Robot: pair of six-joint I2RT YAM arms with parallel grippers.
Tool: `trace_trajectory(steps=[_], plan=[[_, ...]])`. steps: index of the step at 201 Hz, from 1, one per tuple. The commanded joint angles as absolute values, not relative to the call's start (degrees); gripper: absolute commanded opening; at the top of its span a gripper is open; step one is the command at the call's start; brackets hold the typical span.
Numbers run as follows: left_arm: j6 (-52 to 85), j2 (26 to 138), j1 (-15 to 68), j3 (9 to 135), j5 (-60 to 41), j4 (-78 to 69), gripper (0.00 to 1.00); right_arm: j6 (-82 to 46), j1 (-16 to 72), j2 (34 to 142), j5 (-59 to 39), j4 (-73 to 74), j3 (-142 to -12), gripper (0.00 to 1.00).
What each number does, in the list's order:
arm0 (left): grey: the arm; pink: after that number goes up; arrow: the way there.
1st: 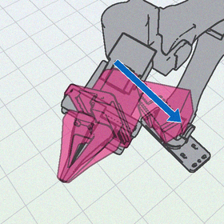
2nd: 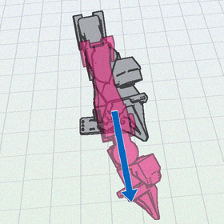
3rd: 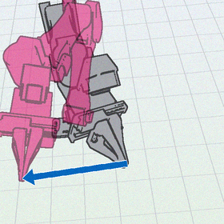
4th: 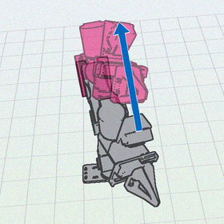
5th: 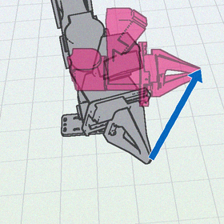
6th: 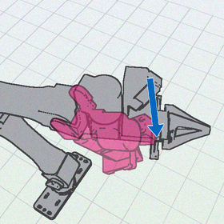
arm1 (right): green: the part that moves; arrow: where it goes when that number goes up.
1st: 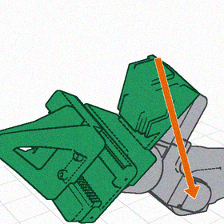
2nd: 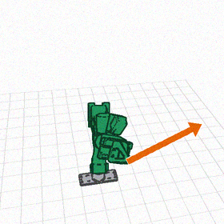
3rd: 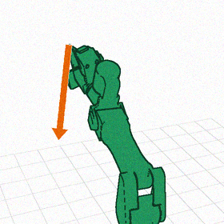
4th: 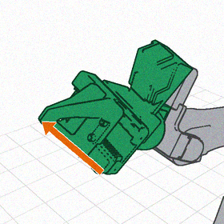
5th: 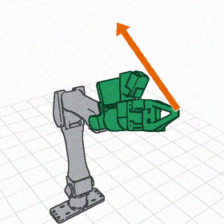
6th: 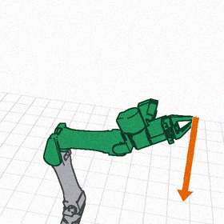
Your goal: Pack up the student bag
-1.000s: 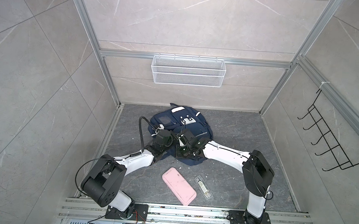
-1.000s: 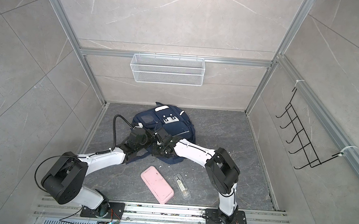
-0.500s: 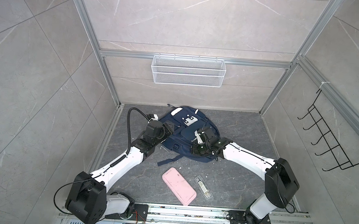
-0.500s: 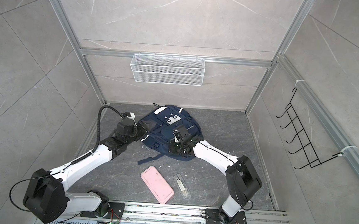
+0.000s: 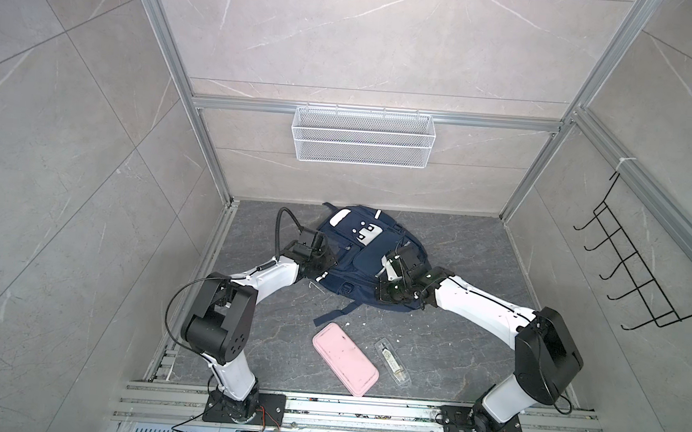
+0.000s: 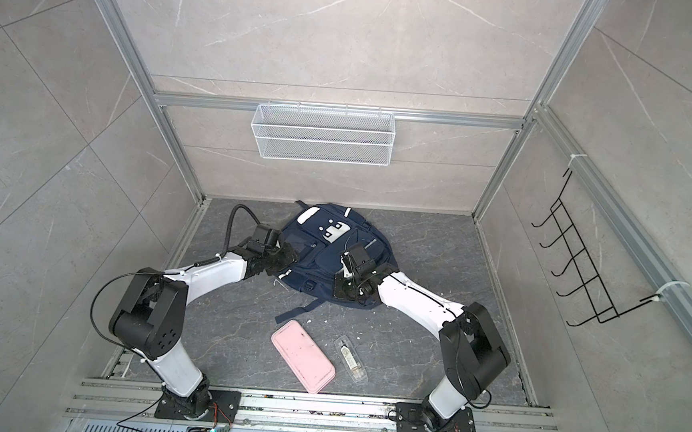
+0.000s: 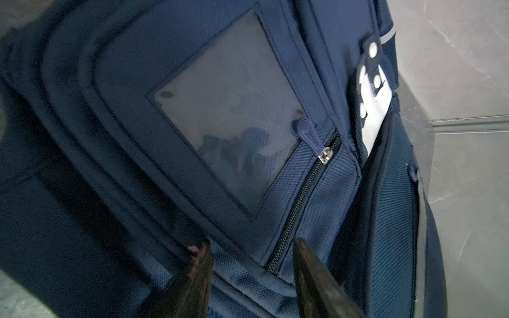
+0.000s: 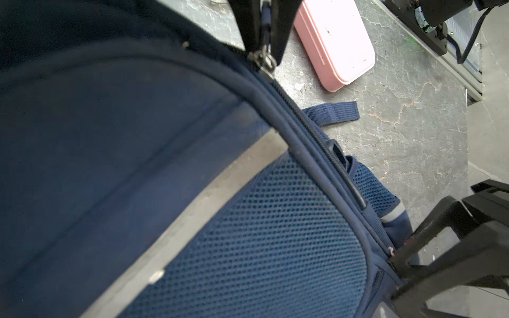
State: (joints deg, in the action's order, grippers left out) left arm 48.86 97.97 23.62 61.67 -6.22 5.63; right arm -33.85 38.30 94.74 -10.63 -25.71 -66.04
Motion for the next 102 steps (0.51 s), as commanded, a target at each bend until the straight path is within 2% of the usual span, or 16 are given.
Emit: trace_trajectory(steps=[1, 43, 102], plan=[[49.00, 97.99, 23.56, 61.00, -9.14, 3.55, 0.50, -33.41, 39.47, 96.95, -11.94, -26.25, -69.16, 0.00], [51.03, 97.14, 23.66, 57.71, -10.80, -0.93, 0.48, -33.50, 42.87, 102.49, -11.49, -26.96, -74.99, 0.00], [52.20, 96.81, 23.73, 55.68, -11.22, -2.85, 0.48, -35.48, 47.66, 115.65, -12.81, -28.48, -91.36, 0.00]])
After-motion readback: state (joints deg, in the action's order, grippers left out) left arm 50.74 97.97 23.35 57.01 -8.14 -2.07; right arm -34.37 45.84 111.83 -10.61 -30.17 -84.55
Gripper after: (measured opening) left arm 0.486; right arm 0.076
